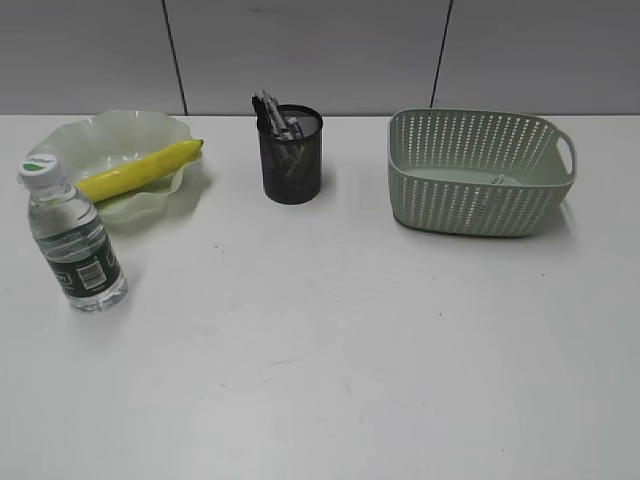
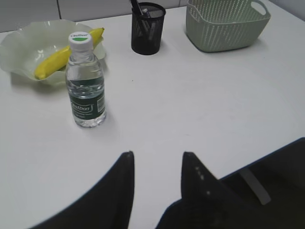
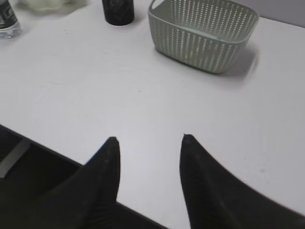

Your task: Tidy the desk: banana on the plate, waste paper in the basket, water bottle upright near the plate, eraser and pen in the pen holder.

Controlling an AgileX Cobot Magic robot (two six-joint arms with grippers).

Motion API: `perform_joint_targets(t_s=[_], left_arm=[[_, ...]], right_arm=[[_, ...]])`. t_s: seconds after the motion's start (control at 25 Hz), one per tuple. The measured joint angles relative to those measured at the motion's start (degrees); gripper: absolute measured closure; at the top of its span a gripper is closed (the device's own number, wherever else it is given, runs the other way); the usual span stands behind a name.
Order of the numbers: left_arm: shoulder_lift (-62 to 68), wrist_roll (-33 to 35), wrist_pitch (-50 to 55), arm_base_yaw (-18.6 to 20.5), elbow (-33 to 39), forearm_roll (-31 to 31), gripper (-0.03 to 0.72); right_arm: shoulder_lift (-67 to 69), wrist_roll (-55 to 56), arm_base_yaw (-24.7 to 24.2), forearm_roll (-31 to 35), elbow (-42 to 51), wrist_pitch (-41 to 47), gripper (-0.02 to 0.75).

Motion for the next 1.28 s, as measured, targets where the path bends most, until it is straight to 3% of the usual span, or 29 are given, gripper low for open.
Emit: perform_joint_targets(t_s=[0.32,0.92,1.04,1.28], left_arm=[[0.0,0.0,0.0,0.0,0.0,-0.5,0.442],[0.0,0.0,0.0,0.7,0.0,-0.5,0.444],[0.0,0.0,0.0,5.1,0.0,-0.6,0.444],[0.0,0.0,-0.1,19.9,0.0,-0.7,0.446]], right_arm=[[0.0,-4.0,0.0,8.7,0.1,0.0,0.398],[0.0,-4.5,0.0,6.3,0.1,0.0,0.398],[0.0,-4.6,0.0,6.3,0.1,0.0,0.398],[0.0,-4.6,0.0,6.3,0.1,0.0,0.398]])
